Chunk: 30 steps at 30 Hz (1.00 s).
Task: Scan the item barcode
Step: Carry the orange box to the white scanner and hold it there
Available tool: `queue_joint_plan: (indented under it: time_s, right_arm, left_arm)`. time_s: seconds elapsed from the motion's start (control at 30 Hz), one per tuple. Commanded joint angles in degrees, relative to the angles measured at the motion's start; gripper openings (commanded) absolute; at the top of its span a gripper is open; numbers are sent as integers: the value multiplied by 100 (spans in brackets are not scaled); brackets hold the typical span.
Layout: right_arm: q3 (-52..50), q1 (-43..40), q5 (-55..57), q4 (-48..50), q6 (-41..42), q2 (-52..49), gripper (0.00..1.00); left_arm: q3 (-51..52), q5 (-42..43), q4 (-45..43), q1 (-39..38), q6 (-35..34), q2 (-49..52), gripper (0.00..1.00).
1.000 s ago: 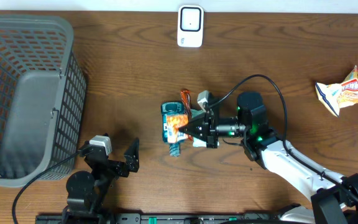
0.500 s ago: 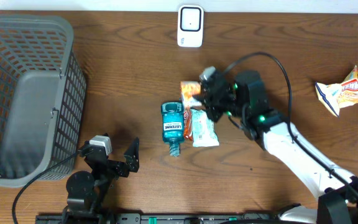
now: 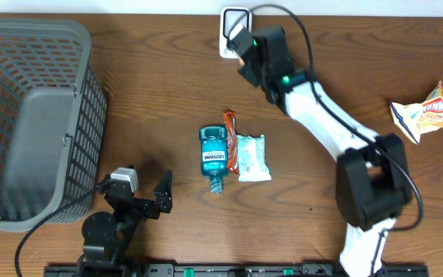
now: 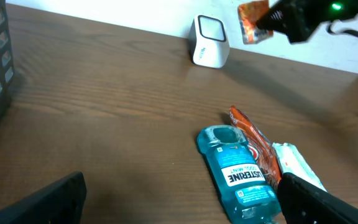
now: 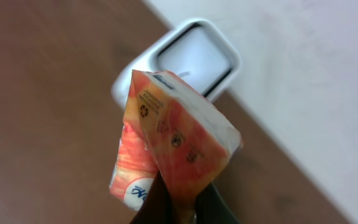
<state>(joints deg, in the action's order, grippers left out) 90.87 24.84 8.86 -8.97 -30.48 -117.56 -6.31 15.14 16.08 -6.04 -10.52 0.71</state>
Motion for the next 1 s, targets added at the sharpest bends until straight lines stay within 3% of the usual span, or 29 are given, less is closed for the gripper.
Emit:
queue_joint_plan:
  time_s: [0.0,0.17,0.33,0.57,0.8,0.97]
  right_arm:
    - [1078,46,1134,-26,-570,-741,1]
    - [2529,83,1725,-28,-1056,-1932,1]
    - [3182,229,2234,-7,-1668,-2610,1]
    - [3204,350,2330,133,-1674,-2686,1]
    - [3206,356,3475,201,-1674,-2640,1]
    - [3206,120,4763,-269,-1342,-2618,1]
  left_arm:
    - [90,72,127,13,-11,-37,98]
    - [90,72,127,13,-11,-37,98]
    - [90,72,127,13,-11,-37,98]
    - [90,72,127,13,-11,-37,98]
    - [90,72,127,13,-11,-37,98]
    - [90,72,127,13,-11,-37,98]
